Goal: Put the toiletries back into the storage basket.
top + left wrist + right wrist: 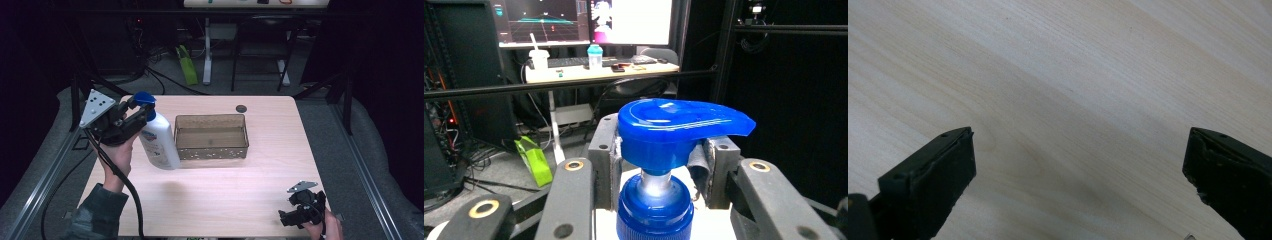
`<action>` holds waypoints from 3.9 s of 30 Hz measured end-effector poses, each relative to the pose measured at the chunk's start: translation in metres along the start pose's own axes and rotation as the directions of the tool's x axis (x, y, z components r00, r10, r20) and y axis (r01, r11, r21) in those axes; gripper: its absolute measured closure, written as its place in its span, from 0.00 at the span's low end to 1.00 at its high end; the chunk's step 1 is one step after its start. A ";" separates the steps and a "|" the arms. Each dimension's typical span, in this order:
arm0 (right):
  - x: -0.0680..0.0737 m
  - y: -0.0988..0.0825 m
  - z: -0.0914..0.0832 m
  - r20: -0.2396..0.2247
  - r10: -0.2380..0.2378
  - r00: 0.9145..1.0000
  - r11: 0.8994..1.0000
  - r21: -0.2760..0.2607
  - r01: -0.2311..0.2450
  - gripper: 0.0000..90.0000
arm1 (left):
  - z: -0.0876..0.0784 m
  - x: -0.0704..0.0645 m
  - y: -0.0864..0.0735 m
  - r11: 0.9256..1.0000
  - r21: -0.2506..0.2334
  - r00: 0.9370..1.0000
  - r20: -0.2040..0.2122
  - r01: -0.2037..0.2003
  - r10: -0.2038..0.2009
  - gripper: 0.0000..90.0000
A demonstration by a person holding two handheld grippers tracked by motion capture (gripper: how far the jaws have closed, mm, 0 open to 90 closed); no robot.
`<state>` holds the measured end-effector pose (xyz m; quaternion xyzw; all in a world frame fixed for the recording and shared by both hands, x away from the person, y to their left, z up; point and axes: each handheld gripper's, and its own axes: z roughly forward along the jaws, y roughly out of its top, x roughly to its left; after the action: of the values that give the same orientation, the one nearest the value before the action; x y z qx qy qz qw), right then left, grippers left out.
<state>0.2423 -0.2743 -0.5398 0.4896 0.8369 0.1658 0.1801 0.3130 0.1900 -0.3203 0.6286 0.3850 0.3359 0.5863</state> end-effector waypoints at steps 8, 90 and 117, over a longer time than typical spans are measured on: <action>0.000 0.000 0.000 0.000 0.003 1.000 1.000 0.000 -0.003 0.00 | 0.004 -0.001 0.008 1.000 -0.009 1.000 -0.001 -0.007 0.007 0.65; 0.002 -0.001 0.001 0.003 0.010 1.000 1.000 -0.008 -0.010 0.00 | 0.102 -0.012 0.016 0.999 -0.021 0.999 -0.036 0.034 -0.035 0.65; 0.004 0.000 0.002 -0.001 -0.011 1.000 1.000 0.002 0.011 0.00 | 0.118 -0.019 -0.003 0.999 -0.025 0.995 -0.085 0.046 -0.048 0.66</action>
<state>0.2414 -0.2703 -0.5421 0.4852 0.8398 0.1641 0.1802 0.4066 0.1174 -0.3325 0.5977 0.4206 0.3529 0.5842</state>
